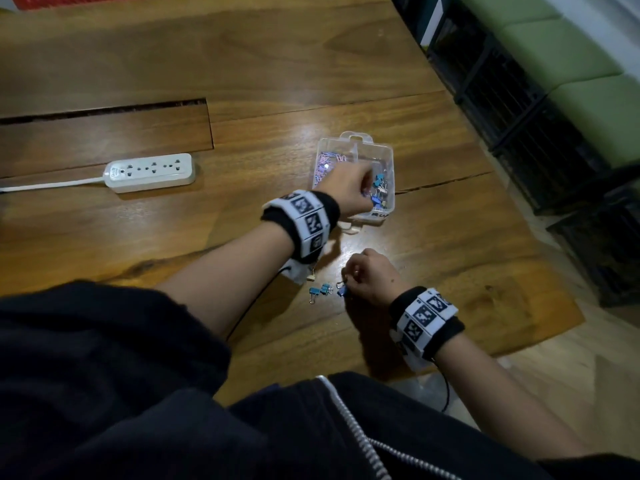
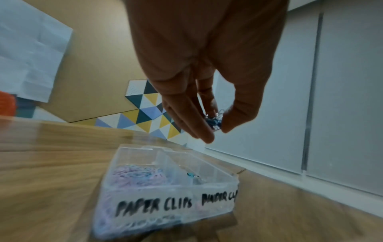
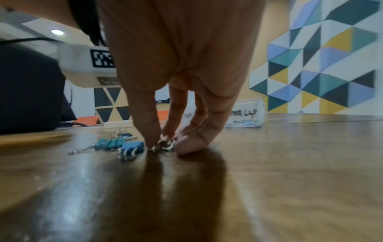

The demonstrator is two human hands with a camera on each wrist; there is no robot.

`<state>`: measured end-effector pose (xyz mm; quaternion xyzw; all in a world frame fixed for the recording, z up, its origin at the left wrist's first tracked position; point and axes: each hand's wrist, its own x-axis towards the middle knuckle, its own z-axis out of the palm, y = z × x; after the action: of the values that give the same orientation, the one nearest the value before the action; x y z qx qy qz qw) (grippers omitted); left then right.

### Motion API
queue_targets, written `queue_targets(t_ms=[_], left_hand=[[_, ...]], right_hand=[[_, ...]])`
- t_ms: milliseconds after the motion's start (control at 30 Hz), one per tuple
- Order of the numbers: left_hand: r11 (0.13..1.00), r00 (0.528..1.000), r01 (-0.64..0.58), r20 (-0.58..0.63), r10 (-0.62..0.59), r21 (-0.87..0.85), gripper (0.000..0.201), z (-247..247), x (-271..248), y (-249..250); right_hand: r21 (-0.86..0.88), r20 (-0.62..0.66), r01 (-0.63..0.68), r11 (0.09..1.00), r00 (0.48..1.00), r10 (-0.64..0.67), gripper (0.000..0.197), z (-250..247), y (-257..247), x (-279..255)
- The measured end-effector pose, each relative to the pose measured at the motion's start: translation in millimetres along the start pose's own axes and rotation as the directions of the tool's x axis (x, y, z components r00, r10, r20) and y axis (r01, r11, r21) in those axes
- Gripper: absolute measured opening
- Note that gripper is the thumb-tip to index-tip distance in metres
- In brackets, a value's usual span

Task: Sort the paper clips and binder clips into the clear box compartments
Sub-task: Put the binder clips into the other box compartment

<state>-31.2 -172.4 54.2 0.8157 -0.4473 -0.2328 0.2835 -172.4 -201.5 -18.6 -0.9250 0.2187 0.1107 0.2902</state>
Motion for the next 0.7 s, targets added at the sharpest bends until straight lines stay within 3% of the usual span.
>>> queue_targets(t_ms=[100,267,367,433,533,600,700], left_hand=[[0.998,0.999,0.001,0.032,-0.003,0.062,0.017,11,22,5],[0.980,0.984,0.013,0.170,-0.048,0.197,0.043,24,27,-4],[0.983,0.986,-0.060,0.162,0.032,0.171,0.038,14,-1,-11],[0.979,0.972,-0.077,0.233,0.032,0.188,0.033,10,-29,-24],[0.904,0.900,-0.125,0.430,-0.071,0.409,0.042,12,-68,-47],[0.840,0.865,-0.178,0.488,-0.115,0.513,0.051,16,-90,-56],[0.803,0.884,-0.223,0.462,-0.073,0.552,0.049,23,-113,-62]], right_hand=[[-0.023,0.043,-0.064,0.998,0.997,0.064,0.017,-6,6,-8],[-0.002,0.030,-0.101,0.995,0.994,0.101,0.016,-12,9,-13],[0.043,-0.009,-0.106,0.993,0.994,0.107,0.015,-13,14,-15],[0.081,-0.017,-0.103,0.991,0.994,0.105,0.015,-13,16,-17],[0.131,0.016,-0.084,0.988,0.996,0.082,0.016,-19,17,-15],[0.151,0.033,-0.107,0.983,0.994,0.103,0.011,-28,14,-10],[0.244,-0.110,-0.113,0.963,0.984,0.143,0.010,-52,6,6]])
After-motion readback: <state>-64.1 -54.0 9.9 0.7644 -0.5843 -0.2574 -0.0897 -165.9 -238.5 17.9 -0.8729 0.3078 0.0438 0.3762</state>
